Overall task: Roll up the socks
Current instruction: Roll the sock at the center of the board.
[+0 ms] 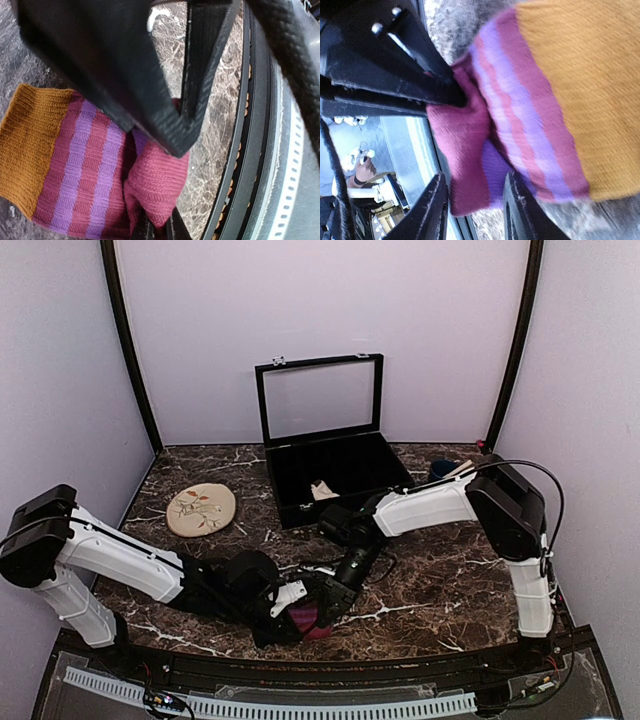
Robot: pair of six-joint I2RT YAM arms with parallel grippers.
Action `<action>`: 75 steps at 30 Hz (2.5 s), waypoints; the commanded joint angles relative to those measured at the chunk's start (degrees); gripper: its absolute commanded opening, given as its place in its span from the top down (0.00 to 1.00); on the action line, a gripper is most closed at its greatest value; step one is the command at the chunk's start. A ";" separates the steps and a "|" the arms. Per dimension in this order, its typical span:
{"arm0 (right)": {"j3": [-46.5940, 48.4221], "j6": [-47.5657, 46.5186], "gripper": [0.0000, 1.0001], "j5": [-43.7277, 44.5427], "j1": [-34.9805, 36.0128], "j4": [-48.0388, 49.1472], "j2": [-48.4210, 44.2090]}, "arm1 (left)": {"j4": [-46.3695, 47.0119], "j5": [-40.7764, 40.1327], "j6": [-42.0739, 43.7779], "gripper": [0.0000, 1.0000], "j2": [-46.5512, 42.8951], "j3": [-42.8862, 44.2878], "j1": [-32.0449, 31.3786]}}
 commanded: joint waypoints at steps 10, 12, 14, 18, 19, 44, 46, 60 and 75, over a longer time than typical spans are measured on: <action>-8.22 6.06 0.62 0.53 -3.39 13.52 -5.78 | -5.30 13.06 -5.05 1.00 3.36 2.78 4.77; -8.84 6.48 0.63 0.65 -3.30 14.55 -6.00 | -5.45 13.18 -5.55 1.00 3.32 2.99 4.98; -10.10 7.17 0.63 1.26 -3.38 16.13 -7.29 | -5.43 13.53 -6.07 1.00 3.28 3.07 5.21; -11.99 8.96 0.62 5.39 -3.43 19.34 -10.44 | -5.04 15.37 -7.20 1.00 3.71 3.08 5.83; -12.44 9.46 0.62 6.87 -3.51 20.28 -11.20 | -4.81 15.96 -7.57 1.00 3.76 3.08 6.07; -33.50 4.96 0.56 36.33 8.21 38.18 -33.20 | -7.85 41.19 -12.78 1.00 11.70 8.77 15.04; -33.51 3.78 0.55 38.74 10.54 37.81 -34.14 | -8.83 42.49 -12.33 1.00 13.20 9.63 15.25; -28.57 -4.71 0.46 46.03 18.60 32.15 -30.24 | -7.16 47.89 -12.46 1.00 17.27 9.30 16.36; -25.08 -6.37 0.47 45.50 23.30 29.95 -25.57 | -9.67 50.77 -10.35 1.00 19.64 11.15 17.87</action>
